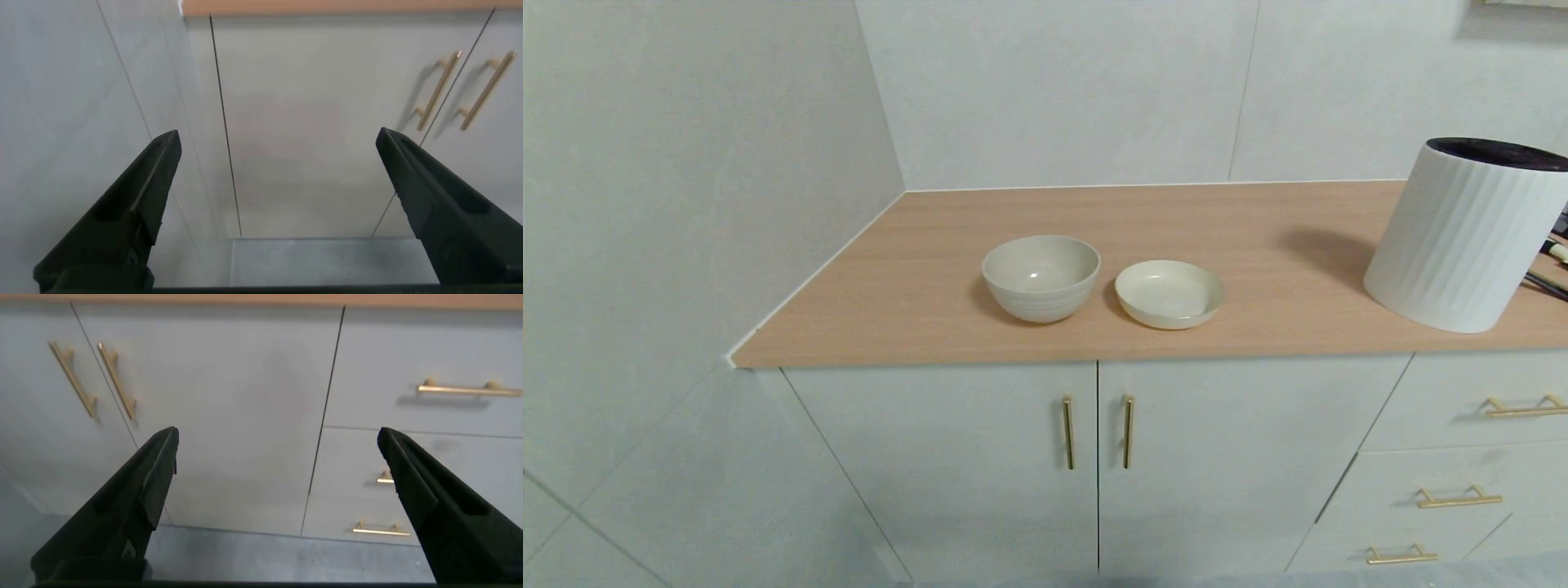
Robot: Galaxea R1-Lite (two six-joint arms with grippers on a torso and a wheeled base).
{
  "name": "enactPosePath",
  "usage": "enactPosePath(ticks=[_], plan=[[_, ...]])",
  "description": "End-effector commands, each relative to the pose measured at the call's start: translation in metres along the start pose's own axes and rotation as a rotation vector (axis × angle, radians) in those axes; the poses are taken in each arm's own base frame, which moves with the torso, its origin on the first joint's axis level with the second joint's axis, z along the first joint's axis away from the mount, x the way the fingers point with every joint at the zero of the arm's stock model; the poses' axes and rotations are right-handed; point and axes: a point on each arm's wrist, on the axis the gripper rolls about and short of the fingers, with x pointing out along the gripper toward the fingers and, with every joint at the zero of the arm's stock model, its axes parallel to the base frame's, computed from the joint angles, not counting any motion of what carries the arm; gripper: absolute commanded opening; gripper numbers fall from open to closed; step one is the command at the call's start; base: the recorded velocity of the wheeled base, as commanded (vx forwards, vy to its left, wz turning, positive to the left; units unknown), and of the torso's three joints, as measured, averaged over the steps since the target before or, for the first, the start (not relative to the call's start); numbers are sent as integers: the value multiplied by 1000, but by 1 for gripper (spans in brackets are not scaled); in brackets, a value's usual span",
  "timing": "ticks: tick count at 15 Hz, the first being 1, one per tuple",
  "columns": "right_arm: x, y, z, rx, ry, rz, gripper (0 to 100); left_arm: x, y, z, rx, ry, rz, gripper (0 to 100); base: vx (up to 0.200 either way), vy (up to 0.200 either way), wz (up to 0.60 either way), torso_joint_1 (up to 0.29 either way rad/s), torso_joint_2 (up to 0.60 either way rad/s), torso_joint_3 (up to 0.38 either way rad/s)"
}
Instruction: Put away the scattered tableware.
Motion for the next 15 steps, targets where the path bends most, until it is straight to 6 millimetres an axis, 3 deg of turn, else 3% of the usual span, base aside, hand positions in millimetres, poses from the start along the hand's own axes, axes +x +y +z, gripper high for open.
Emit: enactPosePath(ticks=[1, 15], plan=[[0, 0, 0, 0, 1, 1, 100, 0, 0, 0, 0, 1, 1, 100, 0, 0, 0, -188, 491, 276], [0, 0, 0, 0, 1, 1, 100, 0, 0, 0, 0, -1, 1, 100, 0, 0, 0, -151, 439, 282]])
